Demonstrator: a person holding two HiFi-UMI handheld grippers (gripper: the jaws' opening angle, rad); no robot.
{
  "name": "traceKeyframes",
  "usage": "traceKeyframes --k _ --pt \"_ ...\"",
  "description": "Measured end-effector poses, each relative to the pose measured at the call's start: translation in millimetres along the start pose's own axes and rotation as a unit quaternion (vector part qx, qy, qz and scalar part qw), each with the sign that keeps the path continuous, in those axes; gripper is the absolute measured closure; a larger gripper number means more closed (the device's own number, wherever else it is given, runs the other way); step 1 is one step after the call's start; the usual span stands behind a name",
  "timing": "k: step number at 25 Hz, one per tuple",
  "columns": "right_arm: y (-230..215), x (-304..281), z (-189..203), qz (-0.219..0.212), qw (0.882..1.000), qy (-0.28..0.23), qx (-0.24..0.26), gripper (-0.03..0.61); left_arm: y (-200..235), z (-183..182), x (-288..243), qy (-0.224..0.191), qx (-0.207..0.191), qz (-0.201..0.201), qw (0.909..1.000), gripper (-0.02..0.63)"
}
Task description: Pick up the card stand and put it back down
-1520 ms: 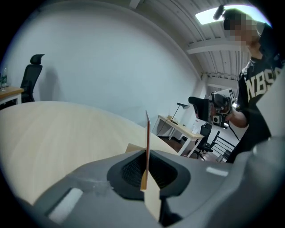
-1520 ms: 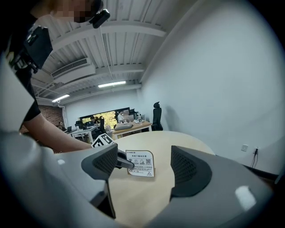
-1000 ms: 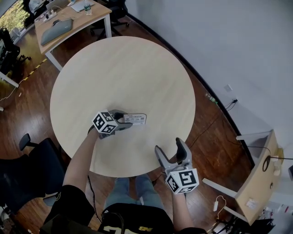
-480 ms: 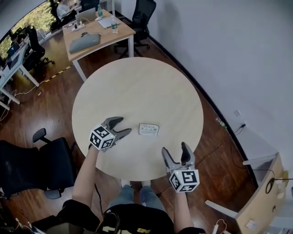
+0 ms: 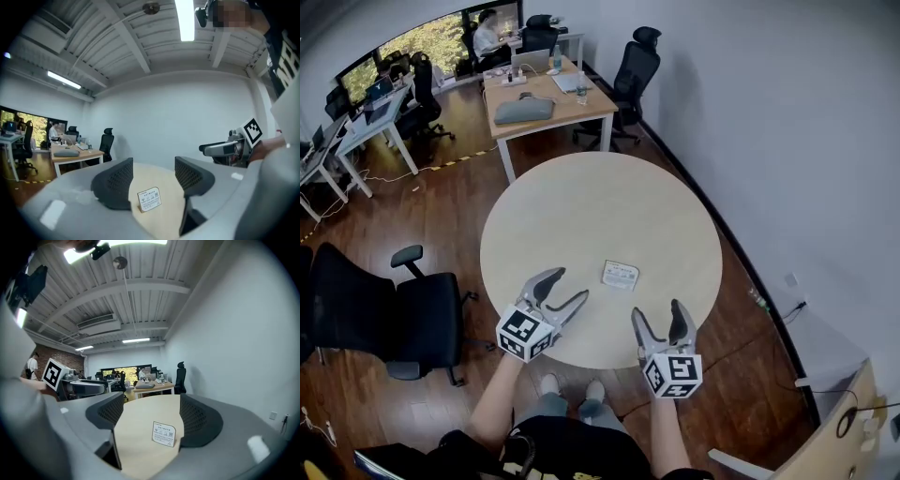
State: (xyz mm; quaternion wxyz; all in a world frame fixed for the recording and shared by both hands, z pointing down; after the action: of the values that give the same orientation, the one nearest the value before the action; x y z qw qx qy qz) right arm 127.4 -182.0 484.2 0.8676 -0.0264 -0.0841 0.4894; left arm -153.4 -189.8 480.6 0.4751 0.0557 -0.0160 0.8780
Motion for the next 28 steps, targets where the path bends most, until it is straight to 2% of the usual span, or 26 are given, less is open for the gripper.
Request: traceKeyframes --k 3,7,12,14,18,21,24,28 --pt "19 23 -8 0.0 1.0 -0.022 0.002 0.202 -33 -13 32 -0.019 -0.031 -0.029 0.9989 0.319" --pt "54 53 -12 0.005 0.999 -0.036 0.01 0.202 -65 -23 78 -0.036 -0.033 -0.04 0.998 0.319" --pt "108 130 -8 0.034 0.999 -0.035 0.015 0.202 -109 -31 158 -0.057 -0.07 -0.104 0.9905 0.339" --pt "133 160 -2 0.044 0.999 -0.024 0.017 0.202 -119 -30 188 -0.072 -0.059 -0.108 0.9897 0.339" --pt "177 199 0 0.04 0.999 -0.002 0.018 0.202 -134 -34 232 -0.069 -0.049 -0.098 0.9915 0.337" --pt "198 213 -15 0.02 0.999 -0.01 0.025 0.202 -153 -49 252 -0.074 -0.071 -0.097 0.99 0.337" --pt "210 218 -30 0.0 0.999 -0.038 0.02 0.202 -167 -63 266 -0.099 -0.092 -0.118 0.9838 0.338" --pt "207 230 -39 0.007 0.998 -0.052 0.029 0.209 -189 -66 274 -0.105 -0.101 -0.131 0.9806 0.341"
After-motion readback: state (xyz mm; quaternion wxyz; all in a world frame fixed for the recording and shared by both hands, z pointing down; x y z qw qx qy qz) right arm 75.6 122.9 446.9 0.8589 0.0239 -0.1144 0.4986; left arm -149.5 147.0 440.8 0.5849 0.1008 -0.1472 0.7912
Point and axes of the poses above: the fingertips, and each gripper's own axes: x backward along the fingers, y to its left, z out of its underside, the point moved 10 cm from there along x, backward along the fingers, and after that the axes turned 14 degrees about -y, right-handed, at the moved point
